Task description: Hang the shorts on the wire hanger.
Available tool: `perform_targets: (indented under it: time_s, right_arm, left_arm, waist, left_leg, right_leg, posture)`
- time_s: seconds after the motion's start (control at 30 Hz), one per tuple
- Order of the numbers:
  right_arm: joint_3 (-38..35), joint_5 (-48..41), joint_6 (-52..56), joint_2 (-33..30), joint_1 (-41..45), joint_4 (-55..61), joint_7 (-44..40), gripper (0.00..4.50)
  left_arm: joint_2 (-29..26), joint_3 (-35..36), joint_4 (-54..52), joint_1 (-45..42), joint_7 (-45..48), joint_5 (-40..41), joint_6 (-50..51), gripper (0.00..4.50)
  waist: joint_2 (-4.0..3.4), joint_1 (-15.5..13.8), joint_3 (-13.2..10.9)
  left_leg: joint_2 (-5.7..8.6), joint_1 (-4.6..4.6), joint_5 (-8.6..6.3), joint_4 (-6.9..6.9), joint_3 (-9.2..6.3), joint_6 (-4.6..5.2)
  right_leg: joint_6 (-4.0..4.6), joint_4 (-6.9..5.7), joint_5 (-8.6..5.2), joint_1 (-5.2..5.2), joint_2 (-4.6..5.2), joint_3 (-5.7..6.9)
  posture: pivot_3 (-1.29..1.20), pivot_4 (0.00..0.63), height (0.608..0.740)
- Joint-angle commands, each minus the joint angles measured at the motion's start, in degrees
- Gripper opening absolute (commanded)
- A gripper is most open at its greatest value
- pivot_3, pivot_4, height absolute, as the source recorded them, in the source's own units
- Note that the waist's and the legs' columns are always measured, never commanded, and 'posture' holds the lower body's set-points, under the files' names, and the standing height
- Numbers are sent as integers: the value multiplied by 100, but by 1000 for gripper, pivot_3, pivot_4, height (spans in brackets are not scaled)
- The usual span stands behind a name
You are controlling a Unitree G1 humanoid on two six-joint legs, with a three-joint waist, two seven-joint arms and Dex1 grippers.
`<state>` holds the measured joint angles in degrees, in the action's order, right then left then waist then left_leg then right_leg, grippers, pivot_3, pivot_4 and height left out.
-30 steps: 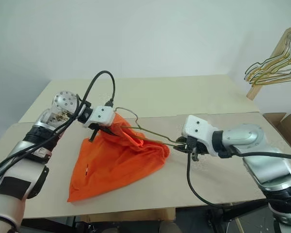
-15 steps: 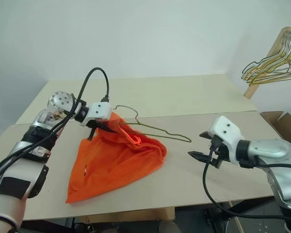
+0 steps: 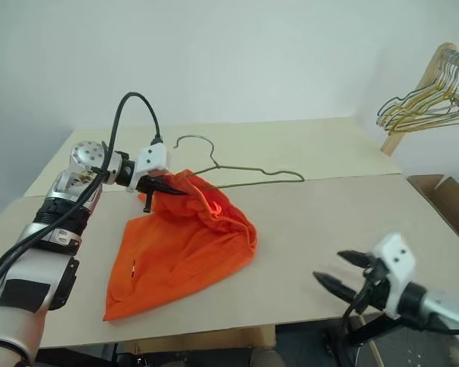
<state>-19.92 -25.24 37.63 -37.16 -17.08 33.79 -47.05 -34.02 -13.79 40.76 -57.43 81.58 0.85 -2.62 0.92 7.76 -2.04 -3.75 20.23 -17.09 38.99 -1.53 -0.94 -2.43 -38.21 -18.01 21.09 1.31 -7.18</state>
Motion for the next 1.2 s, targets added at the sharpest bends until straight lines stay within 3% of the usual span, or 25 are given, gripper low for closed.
perform_targets:
  time_s: [0.03, 0.17, 0.5, 0.63, 0.97, 1.2]
  right_arm:
    - [867, 335, -143, 416, 676, -58, 675, 4431]
    - [1948, 698, -29, 1021, 1440, -640, 1145, 4431]
    - [2865, 1186, 68, 1680, 2476, -1819, 1802, 4431]
    - [2929, 1377, -64, 1890, 2750, -2322, 2019, 3551]
    - [2402, 869, -77, 2049, 2709, -2196, 1863, 174]
    - [1849, 147, 240, 1763, 2610, -1698, 1495, 45]
  left_arm:
    - [-24, 126, -141, -171, 22, 64, -24, 0]
    - [12, 107, -139, -207, 48, 39, -26, 0]
    - [-25, 140, -268, -149, 102, 33, 17, 0]
    - [-54, 158, -305, -106, 93, 36, 26, 0]
    - [-73, 175, -336, -43, 33, 34, 16, 0]
    - [-101, 165, -258, 40, -7, 11, -79, 0]
  waist:
    - [-6, 22, 3]
    - [-10, 33, 5]
    - [-11, -57, 5]
    - [-11, -55, 5]
    - [-11, -54, 5]
    - [-11, -51, 5]
  left_leg:
    - [-1, 0, 0, 0, 0, 0]
    - [1, 4, 0, -3, -10, -1]
    - [5, 3, 2, 1, -18, -2]
    - [6, 5, 2, 0, -18, -3]
    - [6, 6, 2, 1, -21, -3]
    - [5, 6, 2, 1, -22, -3]
  right_leg:
    - [0, -1, 0, 0, -1, 1]
    - [1, 10, 0, 6, 0, 10]
    - [1, 0, 0, 9, 4, 16]
    - [1, 2, 0, 10, 5, 16]
    - [1, -2, 0, 10, 6, 17]
    - [1, -3, 0, 10, 6, 18]
  posture:
    - [-110, 0, 740]
    - [-99, 0, 740]
    - [-74, 0, 740]
    - [-67, 0, 740]
    - [-70, 0, 740]
    - [-80, 0, 740]
